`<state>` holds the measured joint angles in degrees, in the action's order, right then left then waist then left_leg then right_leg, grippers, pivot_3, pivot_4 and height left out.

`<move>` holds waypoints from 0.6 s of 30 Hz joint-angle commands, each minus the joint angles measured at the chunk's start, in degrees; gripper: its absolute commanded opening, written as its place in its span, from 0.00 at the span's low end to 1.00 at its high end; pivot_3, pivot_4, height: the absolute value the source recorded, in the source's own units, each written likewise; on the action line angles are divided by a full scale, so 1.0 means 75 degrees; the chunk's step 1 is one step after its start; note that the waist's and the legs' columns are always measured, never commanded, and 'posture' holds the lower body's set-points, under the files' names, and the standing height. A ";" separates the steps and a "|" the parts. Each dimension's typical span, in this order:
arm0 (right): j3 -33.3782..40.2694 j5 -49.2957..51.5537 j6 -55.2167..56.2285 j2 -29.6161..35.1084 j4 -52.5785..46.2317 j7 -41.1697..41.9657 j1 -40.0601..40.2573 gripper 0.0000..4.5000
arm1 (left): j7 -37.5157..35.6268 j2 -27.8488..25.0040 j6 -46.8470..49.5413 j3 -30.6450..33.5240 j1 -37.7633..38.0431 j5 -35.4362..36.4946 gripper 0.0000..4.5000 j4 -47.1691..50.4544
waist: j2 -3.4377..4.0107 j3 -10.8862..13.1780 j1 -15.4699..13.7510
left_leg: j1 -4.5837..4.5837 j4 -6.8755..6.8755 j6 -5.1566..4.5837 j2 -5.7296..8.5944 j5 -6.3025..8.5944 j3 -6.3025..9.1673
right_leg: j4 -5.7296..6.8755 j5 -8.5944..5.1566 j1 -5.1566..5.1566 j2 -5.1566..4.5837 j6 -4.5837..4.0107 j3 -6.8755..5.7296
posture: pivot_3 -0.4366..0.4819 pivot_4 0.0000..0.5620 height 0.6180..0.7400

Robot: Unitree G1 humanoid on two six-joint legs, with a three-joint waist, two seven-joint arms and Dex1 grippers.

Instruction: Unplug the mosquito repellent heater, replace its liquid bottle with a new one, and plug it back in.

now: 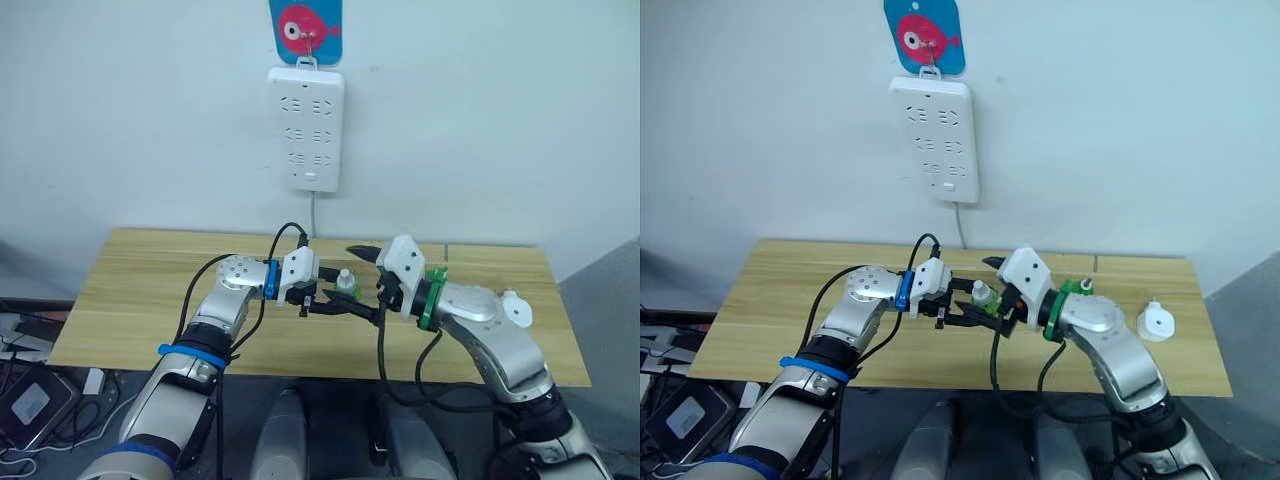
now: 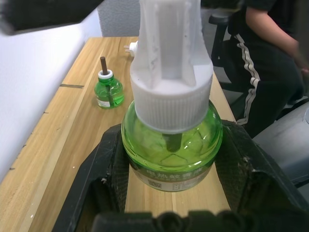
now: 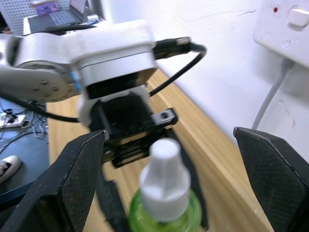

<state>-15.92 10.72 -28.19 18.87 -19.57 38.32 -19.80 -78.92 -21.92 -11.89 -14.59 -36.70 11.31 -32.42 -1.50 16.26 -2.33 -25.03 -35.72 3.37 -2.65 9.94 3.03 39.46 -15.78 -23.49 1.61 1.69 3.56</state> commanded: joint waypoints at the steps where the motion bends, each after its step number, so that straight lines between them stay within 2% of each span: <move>1: -0.0032 -0.0149 0.0304 0.0084 0.0067 -0.0028 -0.0010 0.99 | -0.0076 0.0082 -0.0119 0.0071 -0.0135 0.0005 0.50 0.0078 | 0.0000 0.0000 0.0004 | -0.0001 0.0000 0.0000 0.0000 0.0000 -0.0001 | -0.0001 0.0000 -0.0001 -0.0001 0.0000 0.0001 | 0.65 0.37 1.00; 8: 0.0573 0.0147 0.0139 0.0517 -0.0201 0.0099 0.0193 0.99 | -0.0103 0.0112 -0.0125 0.0091 -0.0158 -0.0028 0.50 0.0023 | -0.0001 -0.0001 0.0035 | 0.0000 -0.0001 0.0000 -0.0001 0.0000 0.0002 | 0.0007 0.0000 -0.0001 0.0000 0.0000 -0.0002 | 0.64 0.37 1.00; 18: 0.1677 0.1274 -0.0318 0.1965 -0.1330 0.0935 0.1274 0.99 | -0.0167 0.0069 -0.0171 0.0123 -0.0123 -0.0029 0.50 -0.0042 | -0.0004 -0.0003 0.0110 | 0.0001 -0.0004 -0.0001 0.0002 0.0000 0.0002 | 0.0009 0.0002 0.0003 -0.0002 0.0003 0.0000 | 0.63 0.38 1.00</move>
<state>-5.01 17.72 -30.44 32.85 -26.18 43.77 -10.75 -79.65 -21.26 -12.10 -14.45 -37.35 11.08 -33.33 -1.53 16.24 -1.51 -25.01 -35.75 3.36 -2.63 9.94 3.05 39.55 -15.76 -23.47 1.60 1.71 3.57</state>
